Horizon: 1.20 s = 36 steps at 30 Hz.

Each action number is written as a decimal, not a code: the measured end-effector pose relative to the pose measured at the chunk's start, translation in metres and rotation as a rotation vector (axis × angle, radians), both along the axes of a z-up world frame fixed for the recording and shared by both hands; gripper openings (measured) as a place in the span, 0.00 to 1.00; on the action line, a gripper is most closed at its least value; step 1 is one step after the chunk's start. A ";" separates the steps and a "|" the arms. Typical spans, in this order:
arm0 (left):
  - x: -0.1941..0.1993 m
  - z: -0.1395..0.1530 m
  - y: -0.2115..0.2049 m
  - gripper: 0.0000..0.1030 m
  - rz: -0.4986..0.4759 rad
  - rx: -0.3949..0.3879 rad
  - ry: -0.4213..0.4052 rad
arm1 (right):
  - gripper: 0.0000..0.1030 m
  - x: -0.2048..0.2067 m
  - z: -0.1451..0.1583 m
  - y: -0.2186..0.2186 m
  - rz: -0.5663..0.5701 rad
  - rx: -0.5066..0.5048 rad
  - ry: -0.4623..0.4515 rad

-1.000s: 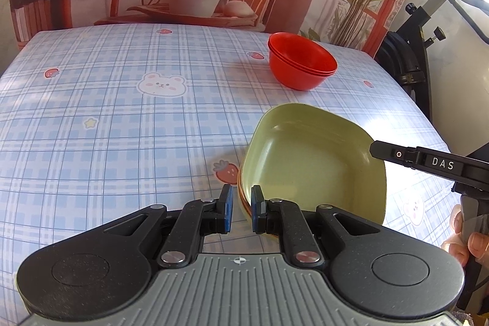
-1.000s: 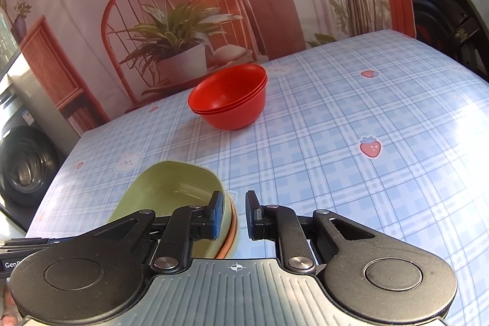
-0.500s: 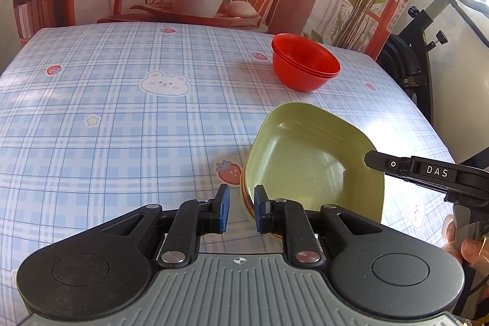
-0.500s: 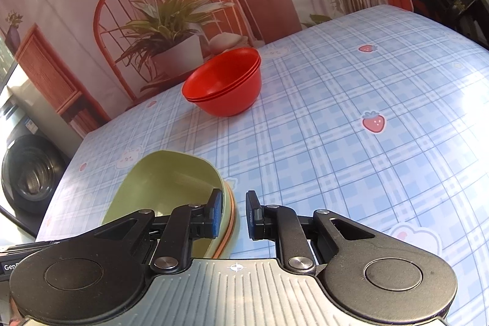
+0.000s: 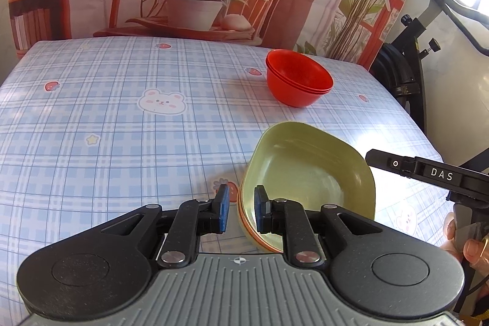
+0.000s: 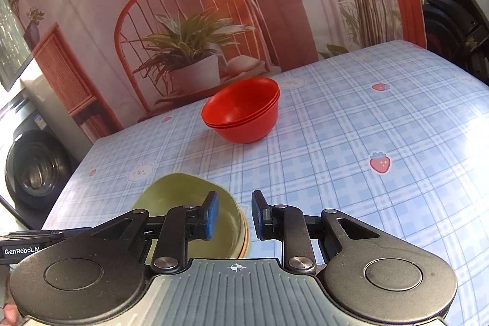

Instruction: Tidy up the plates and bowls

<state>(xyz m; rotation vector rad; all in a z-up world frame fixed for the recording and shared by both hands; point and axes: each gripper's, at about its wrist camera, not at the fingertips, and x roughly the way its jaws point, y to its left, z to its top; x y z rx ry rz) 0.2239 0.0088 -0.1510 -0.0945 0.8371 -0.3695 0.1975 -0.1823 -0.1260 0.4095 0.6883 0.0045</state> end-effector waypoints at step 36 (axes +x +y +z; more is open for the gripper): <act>0.192 -0.033 -0.097 0.36 -0.128 -0.052 0.009 | 0.22 0.163 -0.053 -0.071 -0.062 0.079 0.034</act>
